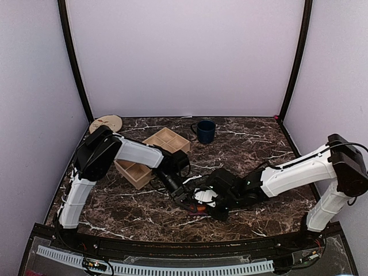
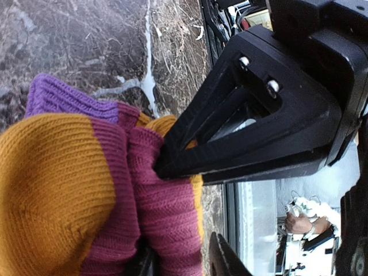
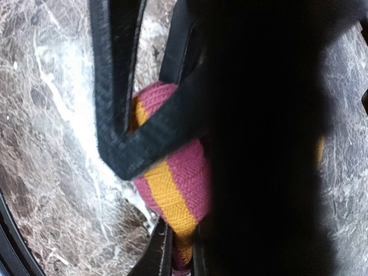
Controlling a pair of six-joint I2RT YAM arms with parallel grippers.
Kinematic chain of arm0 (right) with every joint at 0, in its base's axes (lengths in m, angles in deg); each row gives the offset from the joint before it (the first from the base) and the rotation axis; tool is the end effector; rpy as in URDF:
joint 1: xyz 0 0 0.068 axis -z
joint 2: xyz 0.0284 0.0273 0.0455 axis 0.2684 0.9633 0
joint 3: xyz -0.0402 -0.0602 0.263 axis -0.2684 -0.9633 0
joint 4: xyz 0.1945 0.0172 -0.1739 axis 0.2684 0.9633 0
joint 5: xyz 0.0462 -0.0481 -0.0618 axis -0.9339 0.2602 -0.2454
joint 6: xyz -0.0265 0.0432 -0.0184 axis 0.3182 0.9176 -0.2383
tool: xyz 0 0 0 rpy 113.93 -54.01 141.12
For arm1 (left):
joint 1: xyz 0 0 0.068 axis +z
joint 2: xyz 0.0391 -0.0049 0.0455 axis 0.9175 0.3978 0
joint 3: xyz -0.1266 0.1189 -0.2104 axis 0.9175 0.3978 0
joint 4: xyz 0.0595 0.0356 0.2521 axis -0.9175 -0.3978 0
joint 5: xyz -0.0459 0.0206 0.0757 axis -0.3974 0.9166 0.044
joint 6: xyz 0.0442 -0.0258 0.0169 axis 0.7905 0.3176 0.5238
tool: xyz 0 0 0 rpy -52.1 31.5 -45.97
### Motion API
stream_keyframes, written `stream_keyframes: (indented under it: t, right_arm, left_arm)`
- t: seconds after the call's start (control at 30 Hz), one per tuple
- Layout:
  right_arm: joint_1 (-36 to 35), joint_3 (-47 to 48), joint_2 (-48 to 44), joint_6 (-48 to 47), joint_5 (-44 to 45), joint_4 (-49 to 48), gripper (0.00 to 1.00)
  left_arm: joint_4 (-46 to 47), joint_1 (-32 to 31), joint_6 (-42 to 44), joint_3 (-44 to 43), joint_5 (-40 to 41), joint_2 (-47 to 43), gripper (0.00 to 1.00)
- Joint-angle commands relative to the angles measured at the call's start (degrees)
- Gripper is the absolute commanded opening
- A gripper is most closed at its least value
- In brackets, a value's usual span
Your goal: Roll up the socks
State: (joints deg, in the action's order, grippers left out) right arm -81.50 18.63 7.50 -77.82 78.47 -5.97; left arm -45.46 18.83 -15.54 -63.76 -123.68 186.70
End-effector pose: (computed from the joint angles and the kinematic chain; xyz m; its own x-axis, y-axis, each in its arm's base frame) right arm 0.1246 0.2749 0.1482 -0.2398 -0.8253 -0.5113 -0.9368 0.3348 -0.1011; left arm 0.2675 -0.3426 0.0866 -0.4925 0.7474 -0.4460 0.6027 -0.0768 -0.7942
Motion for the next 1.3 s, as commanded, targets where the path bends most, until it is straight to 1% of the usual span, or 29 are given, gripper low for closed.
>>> stream_keyframes:
  t: [0.0, 0.07, 0.2, 0.57, 1.13, 1.27]
  right_arm:
    - [0.74, 1.15, 2.05, 0.89, -3.87, 0.04, 0.0]
    - [0.97, 1.24, 2.13, 1.17, -4.3, 0.16, 0.0]
    - [1.63, 0.71, 1.77, 2.41, -4.95, -0.24, 0.0]
    - [1.85, -0.97, 0.12, 4.8, -5.17, -0.92, 0.0]
    - [1.72, 0.07, 0.87, 5.89, -5.41, -0.28, 0.0]
    - [1.66, 0.9, 1.47, 5.82, -5.87, -0.12, 0.0]
  left_arm:
    - [-2.15, 0.65, -0.88, 1.52, 11.75, 1.12, 0.37]
    - [-2.92, 0.91, -1.5, 1.28, 12.46, 0.92, 0.39]
    - [-3.19, 1.14, -2.26, 2.74, 14.38, -0.44, 0.41]
    - [5.4, 2.31, -7.36, 12.37, 19.97, -7.39, 0.43]
    - [12.82, 3.78, -13.17, 18.8, 17.75, -14.76, 0.44]
    - [13.77, 3.94, -13.92, 20.52, 18.53, -16.9, 0.43]
